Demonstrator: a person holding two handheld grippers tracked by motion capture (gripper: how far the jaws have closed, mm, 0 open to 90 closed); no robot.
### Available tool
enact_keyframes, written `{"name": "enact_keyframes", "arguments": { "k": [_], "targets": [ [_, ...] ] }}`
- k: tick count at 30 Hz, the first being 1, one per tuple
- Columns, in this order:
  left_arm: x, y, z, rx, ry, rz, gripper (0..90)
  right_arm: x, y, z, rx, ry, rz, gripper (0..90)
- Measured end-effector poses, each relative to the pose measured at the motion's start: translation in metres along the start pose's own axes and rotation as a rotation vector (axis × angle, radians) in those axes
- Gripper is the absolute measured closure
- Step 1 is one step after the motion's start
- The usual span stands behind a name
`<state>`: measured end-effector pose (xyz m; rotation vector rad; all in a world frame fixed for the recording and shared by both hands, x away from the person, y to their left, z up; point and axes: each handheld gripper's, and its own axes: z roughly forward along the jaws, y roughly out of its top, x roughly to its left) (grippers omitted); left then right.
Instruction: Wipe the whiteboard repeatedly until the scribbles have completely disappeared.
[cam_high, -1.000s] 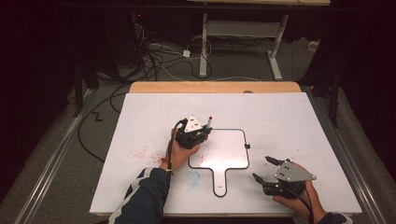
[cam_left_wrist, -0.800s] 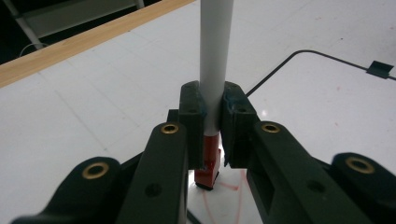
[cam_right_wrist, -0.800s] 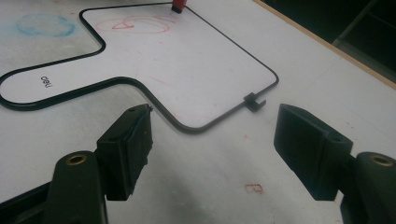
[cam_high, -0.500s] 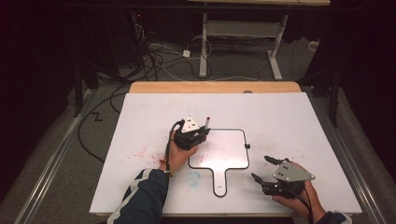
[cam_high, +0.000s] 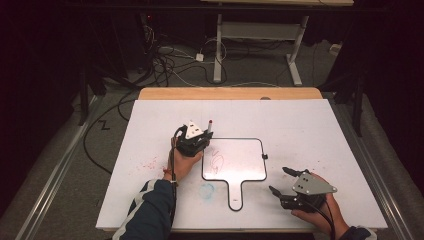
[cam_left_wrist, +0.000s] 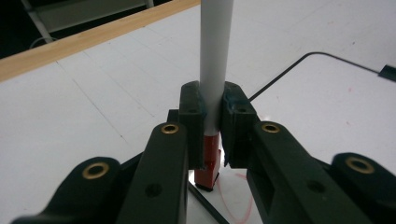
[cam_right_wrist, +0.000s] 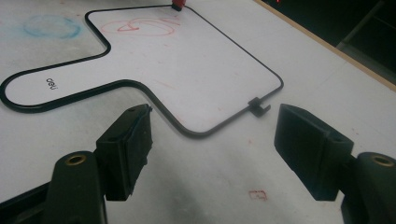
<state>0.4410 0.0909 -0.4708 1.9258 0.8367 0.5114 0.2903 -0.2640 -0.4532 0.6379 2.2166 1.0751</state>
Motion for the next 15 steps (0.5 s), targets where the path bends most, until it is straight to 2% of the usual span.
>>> {"name": "enact_keyframes", "arguments": {
  "k": [1,4,5,11,13,15],
  "targets": [
    [-0.002,0.001,0.0,0.005,-0.003,0.002,78.6,0.0,0.0,0.0,0.0,0.002,-0.002,28.2],
    [-0.012,0.0,0.002,-0.011,-0.056,-0.011,78.6,0.001,0.001,0.0,0.001,0.003,-0.002,28.3],
    [-0.018,0.0,0.003,-0.012,-0.07,-0.004,78.6,0.001,0.001,0.0,0.001,0.005,-0.003,28.2],
    [-0.058,0.006,0.007,0.001,-0.144,0.098,78.6,0.001,0.001,0.0,0.003,0.008,-0.006,28.2],
    [-0.063,0.006,0.008,0.005,-0.149,0.127,78.6,0.002,0.001,0.0,0.002,0.008,-0.006,28.2],
    [-0.06,0.007,0.007,0.007,-0.15,0.131,78.6,0.002,0.001,0.0,0.001,0.009,-0.006,28.2]
  ]
}}
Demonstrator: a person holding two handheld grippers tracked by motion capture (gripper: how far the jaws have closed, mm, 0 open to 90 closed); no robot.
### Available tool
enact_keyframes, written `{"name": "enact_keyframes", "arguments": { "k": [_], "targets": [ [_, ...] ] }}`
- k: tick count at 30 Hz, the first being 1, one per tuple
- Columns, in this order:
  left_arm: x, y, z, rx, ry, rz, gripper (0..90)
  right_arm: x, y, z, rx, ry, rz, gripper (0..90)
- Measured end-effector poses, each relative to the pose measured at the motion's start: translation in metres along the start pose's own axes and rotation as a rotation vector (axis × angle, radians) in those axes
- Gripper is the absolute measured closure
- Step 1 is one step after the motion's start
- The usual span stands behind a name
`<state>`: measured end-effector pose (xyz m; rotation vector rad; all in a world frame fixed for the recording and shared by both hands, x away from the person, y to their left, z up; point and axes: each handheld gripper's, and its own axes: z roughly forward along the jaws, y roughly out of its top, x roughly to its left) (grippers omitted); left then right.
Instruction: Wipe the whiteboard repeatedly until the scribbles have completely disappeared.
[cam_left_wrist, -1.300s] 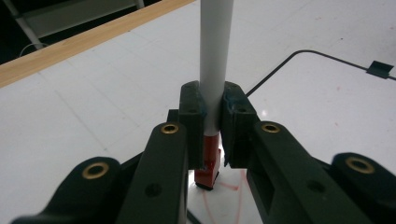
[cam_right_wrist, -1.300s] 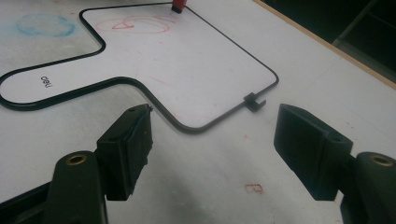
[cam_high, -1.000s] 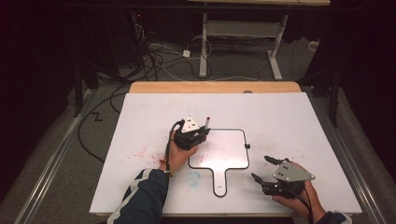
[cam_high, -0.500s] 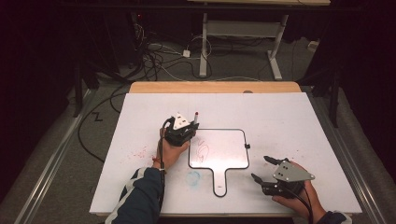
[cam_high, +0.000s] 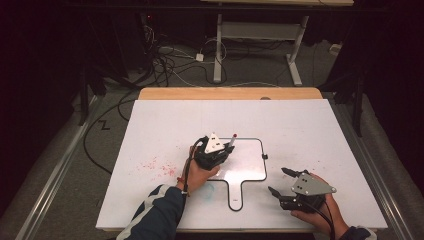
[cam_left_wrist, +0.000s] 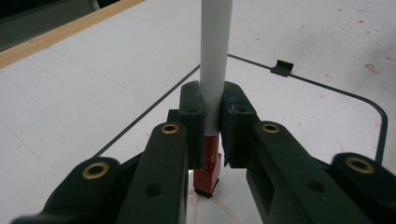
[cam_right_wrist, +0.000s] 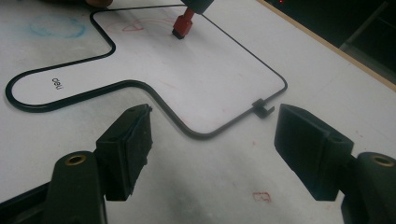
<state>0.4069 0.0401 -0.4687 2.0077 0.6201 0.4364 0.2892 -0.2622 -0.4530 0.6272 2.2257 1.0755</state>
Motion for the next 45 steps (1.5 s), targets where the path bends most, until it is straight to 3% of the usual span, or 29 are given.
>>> {"name": "enact_keyframes", "arguments": {
  "k": [3,6,7,8,9,11,13,17,23,26,30,31,33,36,39,41,45],
  "targets": [
    [0.009,-0.002,-0.004,0.016,0.052,0.016,78.6,0.0,0.0,0.0,0.001,0.0,0.0,28.1],
    [0.027,-0.006,-0.008,0.012,0.103,0.016,78.6,0.0,0.0,0.0,0.002,-0.001,0.002,28.2],
    [0.032,-0.008,-0.01,0.012,0.115,0.005,78.6,0.0,0.0,0.0,0.001,-0.001,0.003,28.2],
    [0.039,-0.009,-0.011,0.003,0.107,0.02,78.6,0.0,0.0,0.0,0.0,0.0,0.004,28.2],
    [0.041,-0.011,-0.014,0.028,0.149,-0.025,78.6,0.0,0.0,-0.001,-0.001,-0.001,0.003,28.2],
    [0.049,-0.014,-0.016,0.019,0.168,-0.056,78.6,0.0,0.001,-0.001,-0.004,0.002,0.003,28.2],
    [0.053,-0.017,-0.018,0.002,0.162,-0.1,78.6,0.0,0.001,0.0,-0.001,0.001,-0.002,28.2],
    [0.046,-0.016,-0.015,-0.002,0.112,-0.124,78.6,0.001,0.001,-0.001,-0.002,0.005,-0.003,28.1],
    [0.02,-0.006,-0.002,-0.001,0.009,-0.054,78.6,0.001,0.001,0.0,-0.002,0.009,-0.003,28.1],
    [0.019,-0.006,-0.002,0.0,0.01,-0.049,78.6,0.002,0.001,-0.001,-0.003,0.01,-0.005,28.1],
    [0.033,-0.008,-0.004,-0.004,0.047,-0.032,78.6,0.001,0.001,-0.001,-0.003,0.009,-0.002,28.1],
    [0.036,-0.01,-0.007,0.009,0.075,-0.077,78.6,0.001,0.001,-0.001,-0.001,0.008,-0.001,28.1],
    [0.044,-0.012,-0.011,0.02,0.117,-0.103,78.6,0.001,0.001,-0.001,0.0,0.007,-0.004,28.1],
    [0.052,-0.016,-0.014,0.007,0.129,-0.138,78.6,0.001,0.001,-0.001,0.0,0.007,-0.004,28.2],
    [0.052,-0.016,-0.014,0.01,0.119,-0.141,78.6,0.001,0.001,0.0,0.001,0.009,-0.007,28.2],
    [0.049,-0.015,-0.012,0.003,0.08,-0.162,78.6,0.001,0.001,0.0,0.003,0.01,-0.007,28.1],
    [0.031,-0.01,-0.005,0.011,0.006,-0.137,78.6,0.001,0.001,0.0,0.004,0.01,-0.007,28.2]
  ]
}}
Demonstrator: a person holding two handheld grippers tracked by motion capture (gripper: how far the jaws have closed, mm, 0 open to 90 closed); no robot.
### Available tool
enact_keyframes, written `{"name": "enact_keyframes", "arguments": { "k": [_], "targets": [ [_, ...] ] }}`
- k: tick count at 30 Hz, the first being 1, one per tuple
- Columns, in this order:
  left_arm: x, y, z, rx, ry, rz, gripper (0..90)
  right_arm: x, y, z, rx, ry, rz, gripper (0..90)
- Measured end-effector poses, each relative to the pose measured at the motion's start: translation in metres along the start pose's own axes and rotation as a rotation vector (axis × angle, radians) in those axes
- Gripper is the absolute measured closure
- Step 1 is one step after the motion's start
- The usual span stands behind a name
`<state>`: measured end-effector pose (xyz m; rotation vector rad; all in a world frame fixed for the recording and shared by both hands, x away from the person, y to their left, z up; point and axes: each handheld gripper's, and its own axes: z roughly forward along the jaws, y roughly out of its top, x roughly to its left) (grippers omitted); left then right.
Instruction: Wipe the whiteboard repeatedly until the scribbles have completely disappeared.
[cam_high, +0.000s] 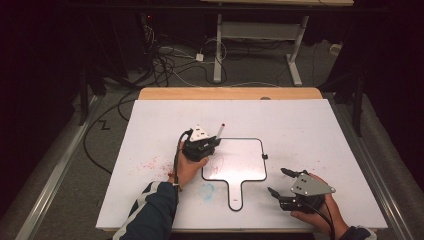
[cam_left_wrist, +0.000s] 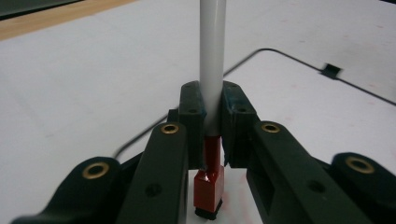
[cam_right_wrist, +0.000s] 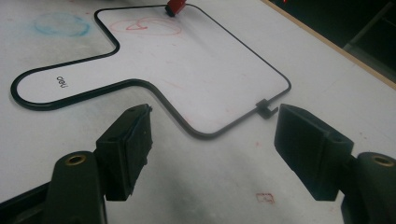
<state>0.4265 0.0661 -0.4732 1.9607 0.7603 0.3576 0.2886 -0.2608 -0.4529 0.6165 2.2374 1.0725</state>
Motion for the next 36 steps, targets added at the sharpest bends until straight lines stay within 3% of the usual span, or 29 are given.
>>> {"name": "enact_keyframes", "arguments": {
  "k": [4,7,13,16,19,31,36],
  "targets": [
    [-0.022,0.003,0.007,0.018,-0.057,0.047,78.6,0.0,0.0,0.0,0.002,-0.001,0.0,28.2],
    [-0.034,0.004,0.01,0.026,-0.074,0.085,78.6,0.0,0.0,0.0,0.002,-0.002,0.0,28.3],
    [-0.03,0.004,0.007,0.043,-0.038,0.117,78.6,0.0,0.0,0.0,0.003,0.002,-0.002,28.3],
    [-0.019,0.001,0.002,0.048,-0.022,0.079,78.6,0.0,-0.001,0.0,0.003,0.003,-0.003,28.3],
    [-0.016,-0.003,-0.004,0.051,-0.034,0.056,78.6,0.0,-0.001,-0.001,0.001,0.004,-0.002,28.3],
    [-0.035,-0.011,-0.012,0.115,-0.068,0.116,78.5,0.0,0.0,0.0,0.006,0.006,-0.003,28.3],
    [-0.032,-0.015,-0.019,0.125,-0.069,0.078,78.4,0.0,0.0,-0.001,0.003,0.004,-0.001,28.3]
  ]
}}
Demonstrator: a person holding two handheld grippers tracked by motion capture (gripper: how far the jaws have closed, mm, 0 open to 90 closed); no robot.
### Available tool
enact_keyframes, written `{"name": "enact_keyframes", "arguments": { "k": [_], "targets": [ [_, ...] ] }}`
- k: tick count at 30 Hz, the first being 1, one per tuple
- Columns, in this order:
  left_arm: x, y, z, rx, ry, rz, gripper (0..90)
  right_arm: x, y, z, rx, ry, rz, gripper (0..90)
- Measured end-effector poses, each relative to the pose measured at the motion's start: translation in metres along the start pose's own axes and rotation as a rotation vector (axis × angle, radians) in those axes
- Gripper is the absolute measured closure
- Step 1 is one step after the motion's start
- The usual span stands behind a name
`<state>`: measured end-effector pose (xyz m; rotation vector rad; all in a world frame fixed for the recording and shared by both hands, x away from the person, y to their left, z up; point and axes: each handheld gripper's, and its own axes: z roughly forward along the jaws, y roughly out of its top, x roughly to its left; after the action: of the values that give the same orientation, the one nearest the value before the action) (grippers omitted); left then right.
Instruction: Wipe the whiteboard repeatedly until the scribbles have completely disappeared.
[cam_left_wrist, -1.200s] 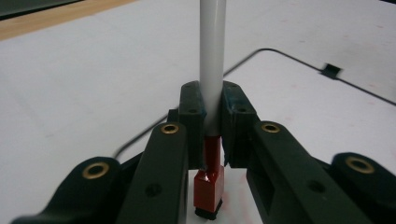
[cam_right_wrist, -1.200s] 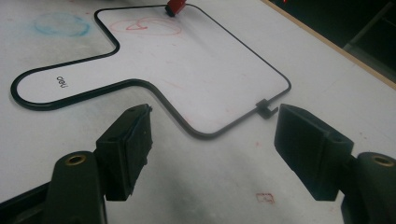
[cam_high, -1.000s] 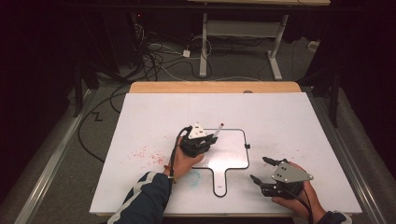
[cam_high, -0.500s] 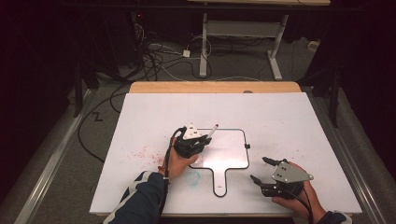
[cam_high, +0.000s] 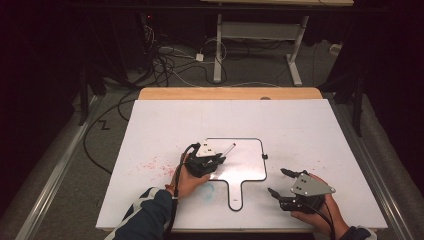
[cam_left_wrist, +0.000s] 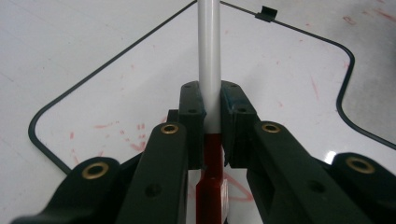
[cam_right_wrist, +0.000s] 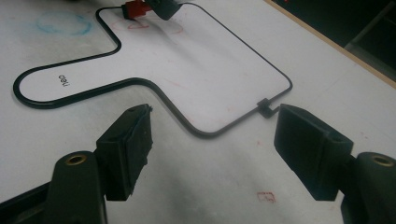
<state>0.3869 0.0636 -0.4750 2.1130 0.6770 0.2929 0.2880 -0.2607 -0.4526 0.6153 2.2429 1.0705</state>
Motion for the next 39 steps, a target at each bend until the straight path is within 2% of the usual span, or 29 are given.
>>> {"name": "enact_keyframes", "arguments": {
  "k": [5,8,10,11,14,16,19,25,29,30,31,39],
  "targets": [
    [-0.014,0.002,0.002,0.003,-0.041,0.023,78.5,0.0,0.0,0.001,0.004,0.0,-0.001,28.3],
    [-0.016,0.007,0.01,-0.004,-0.035,0.04,78.5,0.001,0.001,0.002,0.005,0.002,-0.003,28.3],
    [-0.014,0.01,0.013,-0.007,-0.007,0.065,78.5,0.002,0.001,0.003,0.005,0.002,-0.009,28.3],
    [-0.011,0.011,0.013,-0.011,0.008,0.064,78.4,0.002,0.001,0.003,0.004,0.003,-0.011,28.3],
    [0.005,0.012,0.009,-0.032,0.056,0.017,78.5,0.001,0.001,0.003,0.005,0.003,-0.005,28.3],
    [0.015,0.01,0.008,-0.033,0.074,-0.011,78.5,0.0,0.0,0.003,0.004,0.004,-0.003,28.3],
    [0.017,0.007,0.007,-0.029,0.05,-0.042,78.5,0.0,0.0,0.002,0.004,0.005,-0.004,28.3],
    [-0.014,0.01,0.011,-0.012,-0.02,0.05,78.5,0.0,0.001,0.003,0.006,0.004,-0.003,28.3],
    [-0.022,0.014,0.005,-0.039,-0.031,0.079,78.4,-0.001,0.001,0.004,0.004,0.001,0.004,28.6],
    [-0.028,0.014,0.007,-0.109,-0.037,0.006,78.4,-0.002,0.001,0.004,0.002,0.0,0.007,28.7],
    [-0.022,0.016,0.0,-0.063,-0.031,0.079,78.4,-0.003,0.001,0.004,0.0,-0.001,0.012,28.8],
    [-0.019,0.016,-0.017,-0.115,-0.008,0.093,78.3,-0.011,0.008,0.015,-0.022,-0.011,0.045,29.6]
  ]
}}
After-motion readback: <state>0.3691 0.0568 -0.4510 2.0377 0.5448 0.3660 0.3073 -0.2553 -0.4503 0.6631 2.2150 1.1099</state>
